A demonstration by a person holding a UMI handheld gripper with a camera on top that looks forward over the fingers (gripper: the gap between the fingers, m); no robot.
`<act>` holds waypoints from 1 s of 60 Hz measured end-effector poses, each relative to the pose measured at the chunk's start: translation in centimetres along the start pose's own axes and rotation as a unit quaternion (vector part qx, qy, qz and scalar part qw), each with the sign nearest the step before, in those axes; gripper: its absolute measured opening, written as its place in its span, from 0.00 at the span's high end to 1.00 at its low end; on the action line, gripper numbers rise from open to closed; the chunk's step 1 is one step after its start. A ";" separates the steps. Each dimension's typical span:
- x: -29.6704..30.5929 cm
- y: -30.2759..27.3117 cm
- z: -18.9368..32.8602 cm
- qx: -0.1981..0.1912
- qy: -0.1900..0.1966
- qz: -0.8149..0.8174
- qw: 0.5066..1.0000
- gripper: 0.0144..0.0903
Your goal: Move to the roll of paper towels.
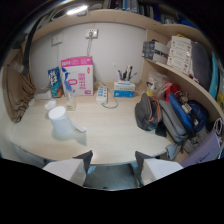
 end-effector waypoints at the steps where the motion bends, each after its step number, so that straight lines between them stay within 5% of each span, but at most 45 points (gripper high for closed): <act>1: 0.0 0.0 0.0 0.000 0.000 0.000 1.000 0.05; 21: -2.4 0.4 0.2 0.008 -0.001 -0.003 1.000 0.06; 46: -18.3 4.4 1.2 0.006 -0.093 -0.017 0.996 0.05; 60: -23.0 3.6 4.3 0.025 -0.100 -0.023 0.994 0.04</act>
